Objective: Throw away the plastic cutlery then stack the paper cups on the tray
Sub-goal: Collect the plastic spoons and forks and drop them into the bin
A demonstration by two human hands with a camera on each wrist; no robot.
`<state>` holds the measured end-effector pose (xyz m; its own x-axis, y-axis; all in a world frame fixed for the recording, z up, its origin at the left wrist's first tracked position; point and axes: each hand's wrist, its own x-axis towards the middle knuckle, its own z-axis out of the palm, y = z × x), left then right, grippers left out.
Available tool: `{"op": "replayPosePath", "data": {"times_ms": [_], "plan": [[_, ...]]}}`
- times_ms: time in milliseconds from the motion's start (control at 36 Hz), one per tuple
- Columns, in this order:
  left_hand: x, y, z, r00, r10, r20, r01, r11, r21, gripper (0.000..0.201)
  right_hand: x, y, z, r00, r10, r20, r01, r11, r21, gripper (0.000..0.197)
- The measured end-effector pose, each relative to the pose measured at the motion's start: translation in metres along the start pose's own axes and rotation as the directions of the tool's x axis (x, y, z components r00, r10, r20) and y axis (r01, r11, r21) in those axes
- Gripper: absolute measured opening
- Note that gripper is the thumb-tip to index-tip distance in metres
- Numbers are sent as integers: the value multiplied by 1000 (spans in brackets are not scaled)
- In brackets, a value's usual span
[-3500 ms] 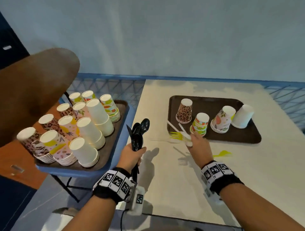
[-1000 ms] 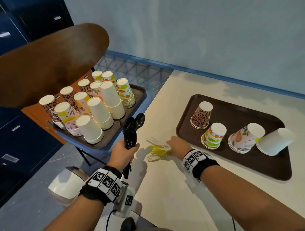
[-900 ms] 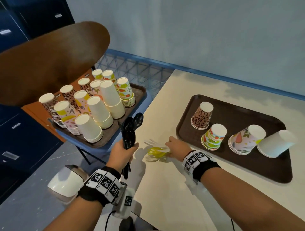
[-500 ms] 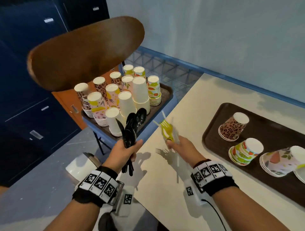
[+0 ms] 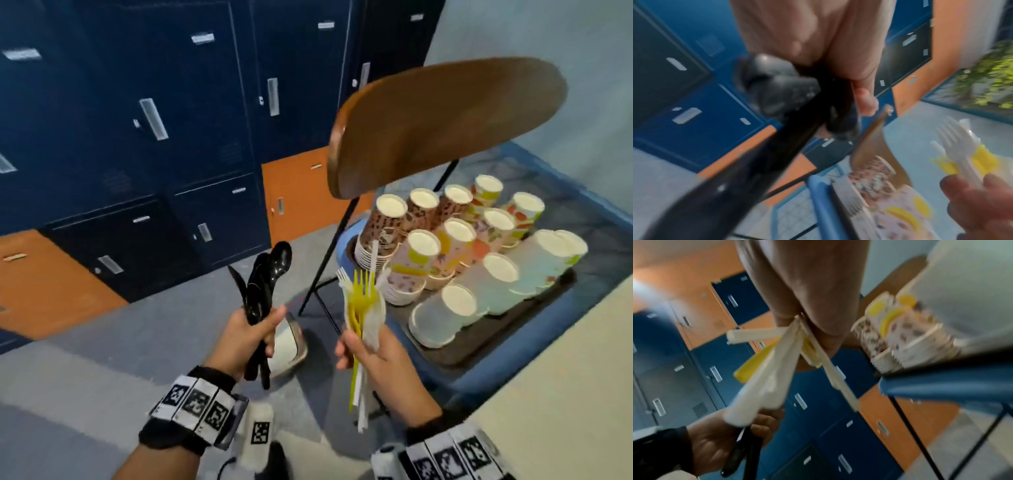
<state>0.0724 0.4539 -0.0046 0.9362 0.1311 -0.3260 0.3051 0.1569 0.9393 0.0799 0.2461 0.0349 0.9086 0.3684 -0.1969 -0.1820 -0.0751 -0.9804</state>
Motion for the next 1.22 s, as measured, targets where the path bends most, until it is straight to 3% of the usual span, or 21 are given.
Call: {"op": "replayPosePath", "data": {"times_ms": [111, 194, 278, 389, 500, 611, 694, 778, 889, 944, 1000, 1028, 1111, 1222], "plan": [[26, -44, -54, 976, -188, -108, 187, 982, -20, 42, 49, 39, 34, 989, 146, 5, -146, 989, -17, 11], [43, -86, -77, 941, -291, -170, 296, 955, 6, 47, 85, 86, 51, 966, 259, -3, -256, 955, -148, 18], [60, -130, -89, 893, -412, -183, 419, 908, 2, 41, 116, 132, 63, 932, 361, 7, -347, 901, -260, 30], [89, -181, -90, 861, -486, -149, 495, 868, 31, 21, 149, 192, 71, 862, 506, 36, -433, 770, -468, 17], [115, -223, -88, 835, -518, -185, 538, 839, 80, 22, 172, 261, 75, 816, 578, -13, -421, 578, -699, 29], [134, -264, -87, 780, -592, -201, 626, 742, 241, 19, 191, 309, 77, 727, 686, 11, -412, 450, -793, 34], [149, -287, -83, 740, -652, -165, 670, 694, 265, 21, 203, 339, 79, 671, 741, 9, -414, 385, -825, 37], [163, -308, -79, 690, -713, -125, 716, 647, 264, 20, 213, 370, 79, 654, 756, -27, -469, 377, -798, 38], [178, -336, -71, 604, -796, -46, 794, 595, 127, 15, 225, 402, 79, 583, 807, -99, -609, 353, -710, 41], [186, -347, -69, 551, -833, -52, 834, 548, 63, 20, 231, 413, 78, 557, 824, -106, -630, 335, -701, 42], [196, -357, -68, 512, -857, -54, 859, 512, 17, 12, 238, 422, 75, 526, 845, -97, -612, 297, -733, 36], [201, -360, -67, 500, -864, -55, 865, 502, -13, 8, 241, 425, 73, 506, 858, -88, -633, 301, -713, 33], [217, -369, -67, 477, -875, -80, 872, 483, -79, 27, 253, 439, 68, 522, 852, -47, -566, 304, -767, 29], [236, -373, -69, 504, -856, -117, 857, 512, -60, 25, 274, 449, 65, 514, 857, 45, -489, 335, -805, 17]]}}
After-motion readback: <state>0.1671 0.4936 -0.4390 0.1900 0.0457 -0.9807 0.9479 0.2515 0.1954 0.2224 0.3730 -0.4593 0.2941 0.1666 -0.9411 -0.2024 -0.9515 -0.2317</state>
